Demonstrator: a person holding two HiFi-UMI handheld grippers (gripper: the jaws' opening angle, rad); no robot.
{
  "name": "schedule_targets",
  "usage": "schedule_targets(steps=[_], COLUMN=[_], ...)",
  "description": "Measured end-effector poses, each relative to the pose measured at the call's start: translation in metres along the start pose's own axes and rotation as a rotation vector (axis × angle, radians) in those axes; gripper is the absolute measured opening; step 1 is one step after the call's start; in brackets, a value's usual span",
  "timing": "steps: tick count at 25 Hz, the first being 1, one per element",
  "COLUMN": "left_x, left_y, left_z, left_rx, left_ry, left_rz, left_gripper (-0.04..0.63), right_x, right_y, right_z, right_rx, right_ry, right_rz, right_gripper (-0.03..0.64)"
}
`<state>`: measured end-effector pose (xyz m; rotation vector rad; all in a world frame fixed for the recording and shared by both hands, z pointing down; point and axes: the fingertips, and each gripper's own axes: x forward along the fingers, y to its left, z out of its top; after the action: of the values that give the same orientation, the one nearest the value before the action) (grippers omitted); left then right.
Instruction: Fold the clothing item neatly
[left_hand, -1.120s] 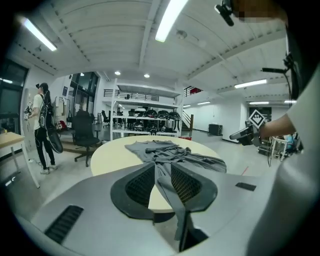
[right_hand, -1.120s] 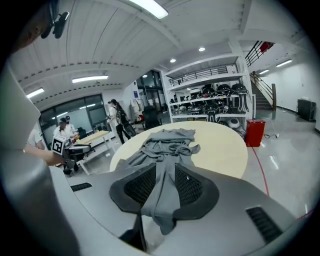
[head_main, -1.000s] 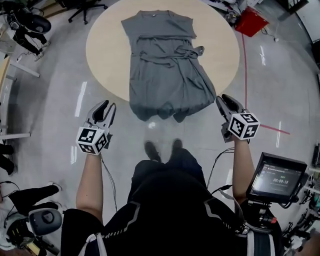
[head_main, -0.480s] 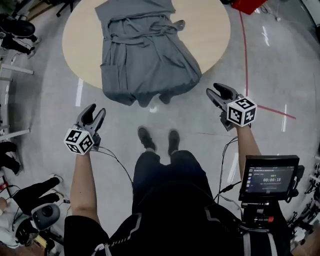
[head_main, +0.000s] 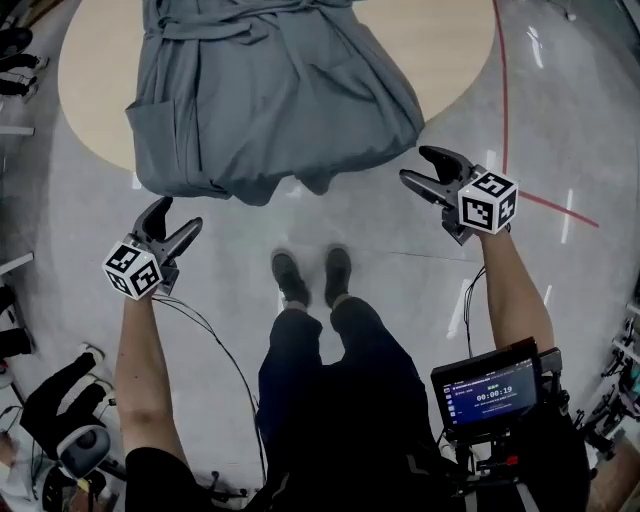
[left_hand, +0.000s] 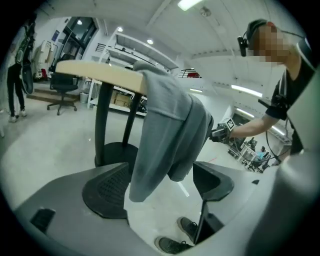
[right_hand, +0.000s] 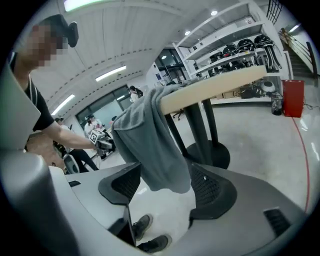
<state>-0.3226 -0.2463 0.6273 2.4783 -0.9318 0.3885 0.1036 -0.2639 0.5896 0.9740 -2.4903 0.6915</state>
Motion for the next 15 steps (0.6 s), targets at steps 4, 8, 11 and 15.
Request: schedule_targets(steps=[4, 8, 11, 15], left_x=[0.044, 0.075, 0.091, 0.098], left_y=[0.002, 0.019, 0.019, 0.004], left_z=[-0.029, -0.036, -0.037, -0.027], left_rx=[0.031, 0.058, 0.097, 0.141], left_ry=[0.0, -0.048, -0.066, -0.093], left_rz=[-0.089, -0.138, -0.211, -0.275], left_gripper=[0.377, 0.377, 0.376, 0.329], right_x=[0.035, 0.064, 0.077, 0.075], right_y=[-0.012, -0.017, -0.018, -0.009], right_z=[-0.02, -0.021, -0.018, -0.011], right_rx=[-0.046, -0.101, -0.132, -0.157], right_ry=[0.016, -0.009, -0.041, -0.053], right_rz=[0.076, 0.134, 0.174, 0.253], right_gripper=[0.291, 0.291, 0.291, 0.288])
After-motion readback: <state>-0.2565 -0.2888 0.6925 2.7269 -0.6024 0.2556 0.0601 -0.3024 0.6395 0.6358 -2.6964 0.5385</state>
